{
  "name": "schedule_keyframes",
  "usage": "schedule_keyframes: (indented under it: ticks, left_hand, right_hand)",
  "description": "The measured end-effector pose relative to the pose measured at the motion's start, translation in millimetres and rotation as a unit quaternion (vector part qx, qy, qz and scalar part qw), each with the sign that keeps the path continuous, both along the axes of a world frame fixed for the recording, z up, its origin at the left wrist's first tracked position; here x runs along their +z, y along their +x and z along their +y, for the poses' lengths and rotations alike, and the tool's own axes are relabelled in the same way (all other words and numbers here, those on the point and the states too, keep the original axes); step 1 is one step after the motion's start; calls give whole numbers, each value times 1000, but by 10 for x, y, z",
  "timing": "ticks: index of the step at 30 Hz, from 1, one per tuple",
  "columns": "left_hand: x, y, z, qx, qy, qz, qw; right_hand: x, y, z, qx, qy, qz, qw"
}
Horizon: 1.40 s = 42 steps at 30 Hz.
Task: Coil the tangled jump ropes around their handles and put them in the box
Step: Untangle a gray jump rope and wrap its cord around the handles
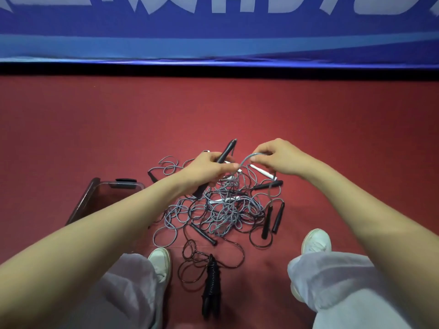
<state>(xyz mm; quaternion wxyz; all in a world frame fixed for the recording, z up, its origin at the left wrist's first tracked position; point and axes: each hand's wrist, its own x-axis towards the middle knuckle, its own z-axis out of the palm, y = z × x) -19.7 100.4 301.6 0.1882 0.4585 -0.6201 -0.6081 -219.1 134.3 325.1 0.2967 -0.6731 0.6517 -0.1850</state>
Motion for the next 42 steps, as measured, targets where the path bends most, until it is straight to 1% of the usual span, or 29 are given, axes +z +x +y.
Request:
schedule_keyframes:
  ticks: [3,5,7,8,9,11,12,13,15,16,17,18,21,23,24,25,26,28,30,31,32,34,35,38,40,42]
  left_hand:
    - [31,-51,52,-19,-26,38,999]
    - [65,-65,50,-15,-34,67,997]
    - [119,-78,33,3,-34,115,993]
    - [146,-81,19,23,-30,147,988]
    - [174,-79,-4,49,-23,178,983]
    - [215,-55,-83,94,-14,214,972]
    - [213,-31,-132,105,-16,202,974]
    - [202,6,-178,107,-20,160,981]
    - [172,82,-217,78,-37,15,996]
    - [161,103,-204,56,-50,-58,995]
    - [146,107,-185,39,-71,-106,991]
    - [139,92,-162,27,-92,-117,988]
    - [179,-1,-71,-15,-134,-52,990]
    - [203,-47,-26,-40,-159,-39,986]
    - [219,-55,-10,-41,-157,-20,987]
    - [244,-56,-4,-34,-135,20,990]
    - [278,-57,4,-19,-98,75,992]
    - [354,-61,1,6,-17,163,986]
    - [391,-66,-10,16,16,185,983]
    - [378,-60,-30,23,21,187,982]
    - [359,-45,-54,34,23,187,982]
    - [301,-27,-106,60,12,168,984]
    - [264,-24,-129,76,9,150,986]
    - [164,-59,-135,115,3,92,989]
    - [152,-125,-68,113,-20,77,990]
    - [176,-198,45,109,-37,54,992]
  right_hand:
    - [31,57,35,6,22,-104,994]
    - [33,62,43,8,27,-161,986]
    - [2,35,27,12,37,-203,978]
    - [-33,12,18,17,43,-203,978]
    - [-85,-24,8,24,52,-181,982]
    - [-193,-106,5,20,72,-99,992]
    - [-240,-150,7,10,77,-87,993]
    - [-267,-188,11,-8,77,-108,991]
    - [-248,-237,8,-34,44,-166,985]
    - [-218,-236,0,-30,28,-176,984]
    - [-177,-212,-10,-15,20,-175,984]
    - [-142,-163,-11,8,21,-171,985]
    - [-73,-9,8,68,41,-155,985]
    - [-47,19,17,74,34,-148,986]
    - [-35,6,21,69,28,-158,985]
    - [-43,-32,12,64,20,-159,985]
    - [-57,-81,7,59,8,-139,988]
    - [-153,-189,-2,46,3,-59,997]
    - [-280,-253,-11,23,16,-35,999]
    - [-330,-265,-28,2,19,-48,999]
    - [-342,-253,-27,-31,25,-89,995]
    - [-336,-226,-29,-99,31,-210,972]
    - [-324,-225,-36,-125,19,-248,960]
    - [-224,-164,-45,-186,-12,-292,938]
    - [-117,-87,-57,-234,1,-375,897]
    - [40,10,-51,-256,13,-476,841]
